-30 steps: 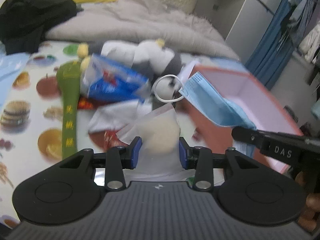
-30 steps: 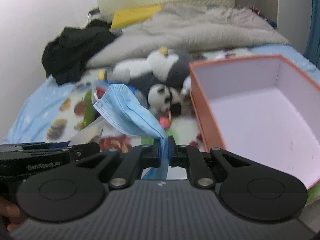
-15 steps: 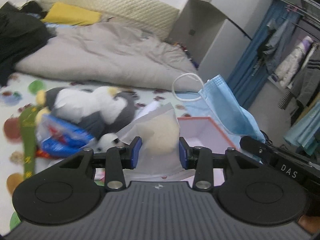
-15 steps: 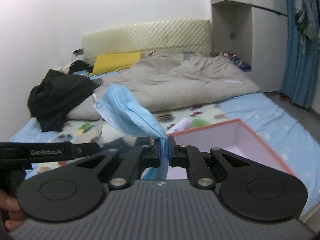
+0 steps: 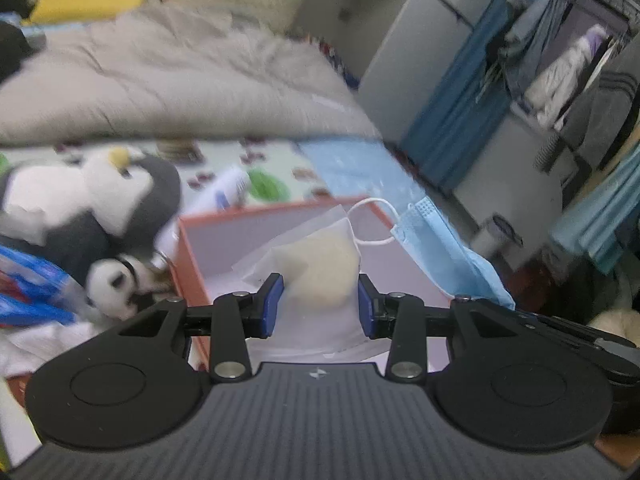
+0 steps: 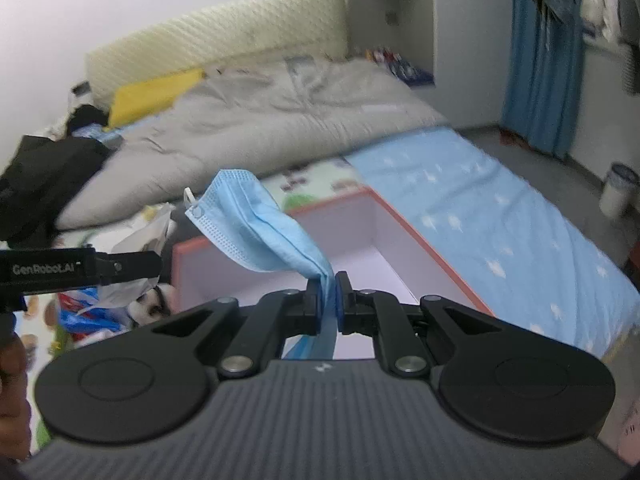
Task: Organize soft objects
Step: 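Carry both items over the pink box and open both tools to drop them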
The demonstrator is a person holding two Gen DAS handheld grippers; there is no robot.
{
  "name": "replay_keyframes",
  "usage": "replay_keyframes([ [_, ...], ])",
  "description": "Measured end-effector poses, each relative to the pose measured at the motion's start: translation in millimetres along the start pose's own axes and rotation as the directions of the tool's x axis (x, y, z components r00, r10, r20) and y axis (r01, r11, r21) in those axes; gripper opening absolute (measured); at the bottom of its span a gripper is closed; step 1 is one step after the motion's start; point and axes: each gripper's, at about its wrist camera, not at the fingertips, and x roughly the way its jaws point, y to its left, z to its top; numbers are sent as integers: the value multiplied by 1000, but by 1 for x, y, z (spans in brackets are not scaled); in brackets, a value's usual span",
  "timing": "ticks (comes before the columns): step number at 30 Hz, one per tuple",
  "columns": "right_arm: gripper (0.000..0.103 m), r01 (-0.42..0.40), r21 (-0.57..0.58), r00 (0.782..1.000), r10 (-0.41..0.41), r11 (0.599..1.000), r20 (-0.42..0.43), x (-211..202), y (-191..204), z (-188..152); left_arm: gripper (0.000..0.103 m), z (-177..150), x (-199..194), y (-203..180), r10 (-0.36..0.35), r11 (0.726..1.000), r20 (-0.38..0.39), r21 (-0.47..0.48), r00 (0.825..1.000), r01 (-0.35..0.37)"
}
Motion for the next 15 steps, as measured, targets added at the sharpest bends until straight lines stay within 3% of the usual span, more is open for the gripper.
replay_keyframes([
  [7,12,39,75,991,-29,996,-129,40,-32,-23,45,-18,59,-15,-8,998,-159,64,987,18],
  [15,13,59,104,978,-37,993,-206,55,-44,-48,49,-31,83,-17,21,995,-208,99,978,0],
])
